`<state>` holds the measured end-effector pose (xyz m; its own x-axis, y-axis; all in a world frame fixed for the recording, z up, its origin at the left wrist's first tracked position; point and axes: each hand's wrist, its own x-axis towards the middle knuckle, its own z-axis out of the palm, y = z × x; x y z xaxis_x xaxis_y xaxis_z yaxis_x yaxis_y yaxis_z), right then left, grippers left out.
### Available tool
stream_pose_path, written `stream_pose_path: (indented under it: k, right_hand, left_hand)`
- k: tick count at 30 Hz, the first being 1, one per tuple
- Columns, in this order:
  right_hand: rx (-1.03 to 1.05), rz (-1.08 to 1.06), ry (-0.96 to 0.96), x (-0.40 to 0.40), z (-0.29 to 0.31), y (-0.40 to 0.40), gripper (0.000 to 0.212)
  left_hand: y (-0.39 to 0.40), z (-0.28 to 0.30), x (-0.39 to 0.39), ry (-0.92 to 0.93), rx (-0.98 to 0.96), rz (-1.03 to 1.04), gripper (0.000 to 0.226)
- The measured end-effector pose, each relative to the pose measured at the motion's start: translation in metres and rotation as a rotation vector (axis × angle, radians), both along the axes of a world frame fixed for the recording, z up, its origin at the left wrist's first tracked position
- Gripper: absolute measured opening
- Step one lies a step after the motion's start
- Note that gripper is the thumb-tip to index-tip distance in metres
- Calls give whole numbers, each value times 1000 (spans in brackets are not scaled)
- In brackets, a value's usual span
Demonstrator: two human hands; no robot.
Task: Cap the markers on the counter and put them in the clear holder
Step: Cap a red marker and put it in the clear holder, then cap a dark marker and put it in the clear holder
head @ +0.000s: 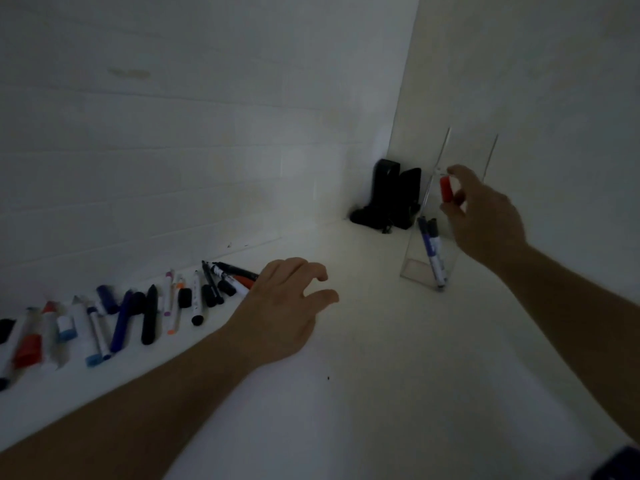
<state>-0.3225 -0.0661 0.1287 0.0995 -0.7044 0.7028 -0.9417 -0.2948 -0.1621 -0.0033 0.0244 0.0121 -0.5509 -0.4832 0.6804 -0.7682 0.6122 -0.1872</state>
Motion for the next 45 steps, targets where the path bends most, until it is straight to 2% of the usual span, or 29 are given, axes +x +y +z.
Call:
stream_pose_path:
  k: [3, 8, 12, 14, 18, 22, 24, 27, 32, 34, 37, 42, 45]
  right_hand:
    - [49, -47, 127, -4, -11, -2, 30]
    - [214, -72, 148, -13, -19, -6, 35]
    - [393, -36, 306, -18, -23, -5, 20]
    - [418, -48, 325, -19, -21, -6, 20]
    - [395, -48, 294, -18, -22, -7, 48]
    - [131, -117, 81, 6, -27, 5, 57]
    - [50, -29, 40, 34, -35, 16, 61]
    - [135, 268, 46, 86, -59, 27, 62]
    - [345, 579, 55, 169, -96, 22, 56]
    - [407, 667, 60, 194, -102, 18, 57]
    - [506, 677, 112, 221, -105, 4, 59]
    - [649, 631, 218, 246, -98, -6, 49]
    - [689, 621, 140, 244, -96, -5, 50]
  left_hand:
    - [-1, -2, 1, -10, 21, 7, 37]
    - [-2, -2, 1, 0, 39, 8, 39]
    - [-2, -2, 0, 11, 38, 15, 42]
    - [-2, -2, 0, 12, 42, 16, 42]
    - [-2, -4, 1, 3, 44, 2, 37]
    - [-2, -2, 2, 0, 7, 34, 37]
    - [-1, 0, 3, 12, -15, 77, 41]
    - [0, 5, 9, 60, 4, 181, 51]
    - [-6, 27, 49, 292, 72, 598, 48]
    - [-8, 32, 71, 372, 80, 751, 57]
    - [-7, 33, 94, 439, 57, 851, 70]
    - [-8, 29, 94, 424, 49, 831, 61]
    - [-9, 28, 85, 384, 64, 797, 54]
